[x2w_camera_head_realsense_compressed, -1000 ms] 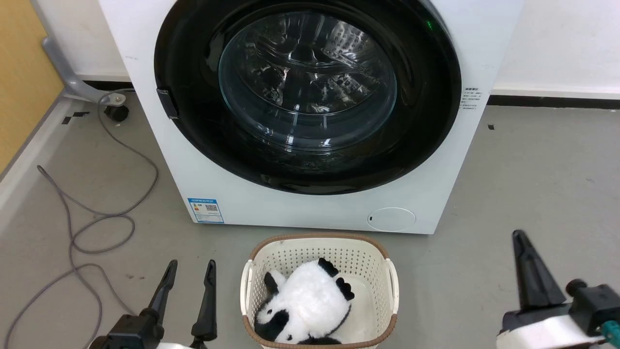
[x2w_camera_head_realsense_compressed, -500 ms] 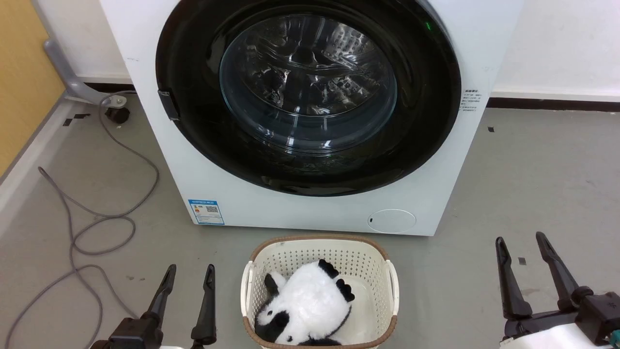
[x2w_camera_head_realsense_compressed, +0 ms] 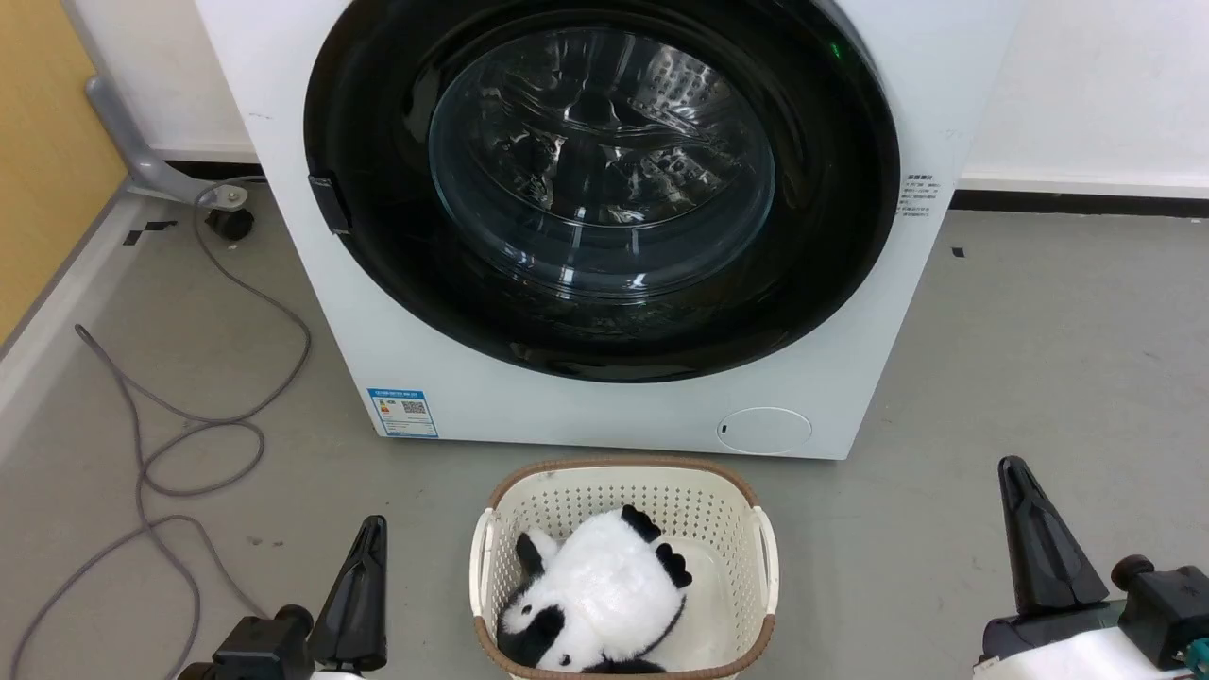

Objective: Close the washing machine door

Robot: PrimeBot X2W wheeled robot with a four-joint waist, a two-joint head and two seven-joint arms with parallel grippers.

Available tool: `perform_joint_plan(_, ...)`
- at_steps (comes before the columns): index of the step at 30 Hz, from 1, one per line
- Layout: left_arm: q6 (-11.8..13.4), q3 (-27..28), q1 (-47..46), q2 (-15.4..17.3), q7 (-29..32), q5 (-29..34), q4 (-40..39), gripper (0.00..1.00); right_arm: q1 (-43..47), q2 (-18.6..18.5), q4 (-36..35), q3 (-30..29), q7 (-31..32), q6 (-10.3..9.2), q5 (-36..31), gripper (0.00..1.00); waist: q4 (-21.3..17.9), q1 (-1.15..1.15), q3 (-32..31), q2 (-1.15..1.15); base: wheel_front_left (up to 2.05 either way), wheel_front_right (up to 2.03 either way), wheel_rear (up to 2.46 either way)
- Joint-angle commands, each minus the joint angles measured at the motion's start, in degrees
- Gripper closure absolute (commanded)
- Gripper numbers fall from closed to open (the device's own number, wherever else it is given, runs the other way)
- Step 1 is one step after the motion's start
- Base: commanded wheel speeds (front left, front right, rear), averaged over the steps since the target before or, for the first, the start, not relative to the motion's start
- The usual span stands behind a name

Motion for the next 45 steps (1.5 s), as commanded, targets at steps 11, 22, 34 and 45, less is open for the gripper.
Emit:
perform_joint_plan(11, 0.72, 0.15, -0.83, 0.00, 1.52, 1.31, -0.45, 1.00, -0.42, 0.05, -0.01, 0.61, 1.55, -0.01, -0.57, 1.00, -0.24, 0.00, 0.00, 0.00, 0.00, 0.00, 0.00)
perform_joint_plan(22, 1.30, 0.26, -1.50, 0.01, 3.16, 2.33, -0.81, 1.00, -0.76, 0.09, -0.01, 1.18, 3.19, -0.01, -1.03, 1.00, -0.53, 0.00, 0.00, 0.00, 0.00, 0.00, 0.00)
perform_joint_plan(34, 1.76, 0.35, -2.02, 0.01, 4.45, 3.14, -1.09, 1.00, -1.02, 0.11, -0.01, 1.62, 4.48, -0.02, -1.39, 1.00, -0.75, 0.00, 0.00, 0.00, 0.00, 0.00, 0.00)
perform_joint_plan(45, 2.27, 0.45, -2.59, 0.01, 5.85, 4.02, -1.39, 1.00, -1.31, 0.15, -0.01, 2.11, 5.89, -0.02, -1.79, 1.00, -0.99, 0.00, 0.00, 0.00, 0.00, 0.00, 0.00)
